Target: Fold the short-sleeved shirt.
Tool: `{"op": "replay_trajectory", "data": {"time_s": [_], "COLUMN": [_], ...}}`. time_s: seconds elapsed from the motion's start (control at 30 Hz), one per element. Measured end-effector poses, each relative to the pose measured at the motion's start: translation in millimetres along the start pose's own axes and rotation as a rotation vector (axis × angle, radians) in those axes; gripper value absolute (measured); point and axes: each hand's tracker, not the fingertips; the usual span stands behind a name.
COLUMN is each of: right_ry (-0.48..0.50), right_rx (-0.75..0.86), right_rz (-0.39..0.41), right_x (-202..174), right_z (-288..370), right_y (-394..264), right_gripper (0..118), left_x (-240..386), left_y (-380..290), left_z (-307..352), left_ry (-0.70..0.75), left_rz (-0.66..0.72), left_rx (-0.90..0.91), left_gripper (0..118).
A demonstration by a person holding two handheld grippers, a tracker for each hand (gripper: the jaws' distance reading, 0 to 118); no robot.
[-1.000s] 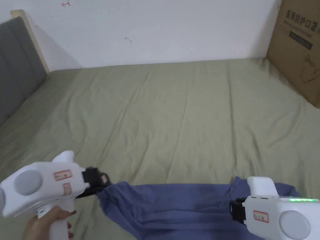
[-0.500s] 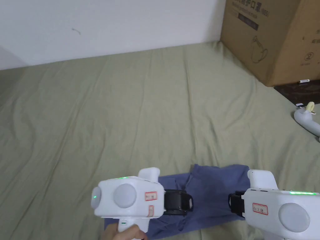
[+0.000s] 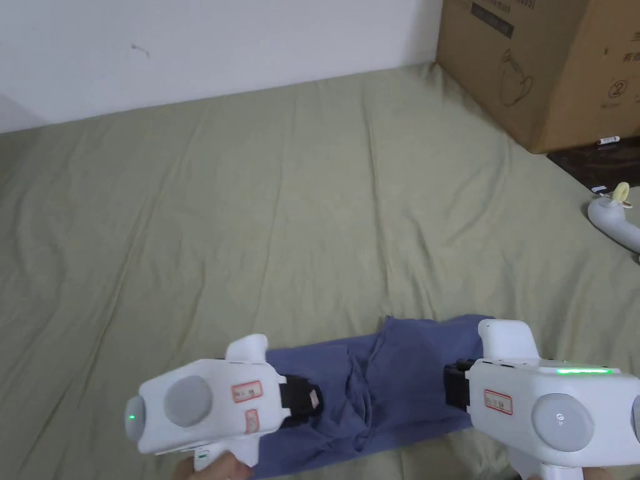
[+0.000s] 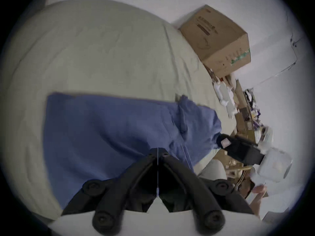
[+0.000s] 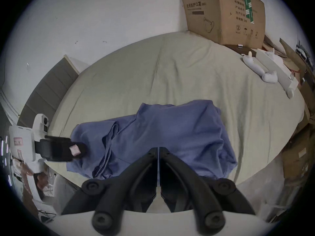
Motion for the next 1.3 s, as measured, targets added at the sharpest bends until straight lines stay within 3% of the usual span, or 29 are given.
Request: {"op": "replay_trajectory", "data": {"time_s": [0.13,0.23,0.27,0.4,0.53,0.63,0.73,0.8,0.83,0.87,0.9,1.03,1.1,1.13,1.17,1.2,1.3], "right_ry": [0.027,0.012,0.01,-0.002,0.003,-0.012,-0.009,0.005,0.009,0.014,0.018,0.027,0.018,0.009,0.006,0.008,0.027], "right_rx": [-0.023,-0.023,-0.023,0.014,0.022,0.03,0.032,0.022,0.015,0.007,-0.004,-0.04,-0.055,-0.054,-0.055,-0.059,-0.066], "right_rz": [-0.014,0.002,0.012,0.027,0.028,0.089,0.099,0.087,0.081,0.075,0.073,0.117,0.159,0.175,0.186,0.192,0.196], "right_x": [-1,-2,-2,-2,-5,-13,-20,-24,-27,-30,-33,-52,-62,-67,-71,-75,-85], "right_z": [-1,3,5,21,25,31,29,23,19,16,13,3,-1,-2,-3,-4,-7], "right_y": [-4,-3,-1,8,15,17,17,17,16,15,14,11,11,11,11,11,14], "right_gripper": [3,3,3,3,3,3,3,3,3,3,3,3,3,3,3,3,3], "left_x": [17,4,2,2,-22,-62,-100,-120,-127,-138,-142,-153,-146,-147,-152,-155,-161], "left_y": [-19,-17,-15,-7,-4,-1,-7,-12,-15,-18,-20,-28,-21,-17,-13,-11,-16], "left_z": [-40,-43,-40,-4,47,85,104,105,101,93,84,45,39,39,41,39,34], "left_ry": [-0.016,-0.143,-0.159,-0.157,-0.291,-0.23,-0.104,-0.086,-0.1,-0.126,-0.137,-0.257,-0.295,-0.333,-0.349,-0.323,-0.352], "left_rz": [-0.055,0.121,0.157,0.07,0.181,0.208,0.238,0.262,0.277,0.302,0.324,0.405,0.341,0.352,0.39,0.432,0.43], "left_rx": [-0.115,-0.097,-0.098,-0.017,0.1,0.189,0.188,0.172,0.166,0.135,0.103,0.068,0.09,0.085,0.081,0.074,0.062], "left_gripper": [0,0,0,0,0,0,2,37,67,106,118,115,113,98,26,9,9]}}
